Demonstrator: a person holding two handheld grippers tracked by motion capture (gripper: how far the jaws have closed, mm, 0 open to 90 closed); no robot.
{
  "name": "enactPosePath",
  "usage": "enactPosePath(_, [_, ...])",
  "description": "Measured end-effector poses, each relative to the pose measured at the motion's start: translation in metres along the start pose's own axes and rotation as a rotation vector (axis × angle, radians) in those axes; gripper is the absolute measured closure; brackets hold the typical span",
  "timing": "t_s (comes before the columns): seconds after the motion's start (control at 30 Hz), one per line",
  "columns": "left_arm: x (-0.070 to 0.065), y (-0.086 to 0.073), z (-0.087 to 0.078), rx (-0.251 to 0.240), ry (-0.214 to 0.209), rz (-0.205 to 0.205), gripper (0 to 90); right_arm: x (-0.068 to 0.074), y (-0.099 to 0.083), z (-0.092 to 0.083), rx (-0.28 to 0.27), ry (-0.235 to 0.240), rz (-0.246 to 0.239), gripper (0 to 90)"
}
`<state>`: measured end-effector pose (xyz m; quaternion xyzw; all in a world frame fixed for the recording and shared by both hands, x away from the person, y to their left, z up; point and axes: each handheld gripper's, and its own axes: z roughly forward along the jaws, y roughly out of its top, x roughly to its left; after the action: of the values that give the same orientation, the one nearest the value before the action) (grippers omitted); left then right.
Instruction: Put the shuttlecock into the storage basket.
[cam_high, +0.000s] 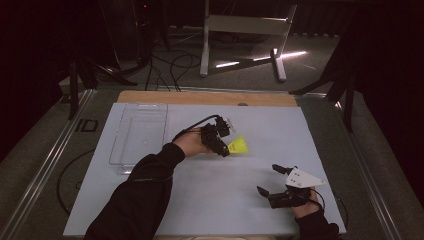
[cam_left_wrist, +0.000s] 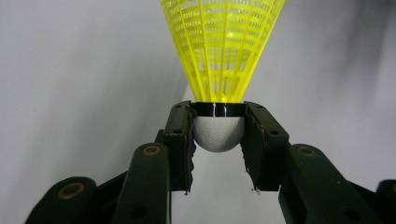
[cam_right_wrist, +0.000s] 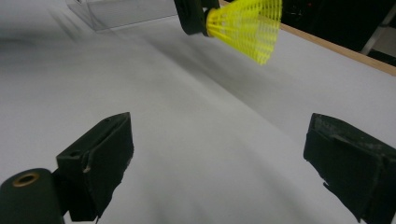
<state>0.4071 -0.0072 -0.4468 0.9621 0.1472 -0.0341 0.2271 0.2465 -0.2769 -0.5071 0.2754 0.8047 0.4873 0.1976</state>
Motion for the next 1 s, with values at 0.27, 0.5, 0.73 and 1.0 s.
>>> enactPosePath(0.27, [-0.002,-0.003,-0.023,-0.015,0.009,-0.005,66.2,0.0,0.0,0.001,0.002,0.003,0.002,8.3])
enactPosePath(0.5, [-0.003,-0.007,-0.041,-0.032,0.007,-0.025,66.2,0.0,0.0,0.002,0.004,0.005,0.01,8.4])
enactPosePath(0.73, [-0.002,-0.013,-0.058,-0.066,0.0,-0.049,66.2,0.0,0.0,0.002,0.002,0.003,0.011,8.4])
enactPosePath(1.0, [-0.004,-0.017,-0.075,-0.065,0.027,-0.051,66.2,0.0,0.0,0.001,0.004,0.001,0.004,8.3])
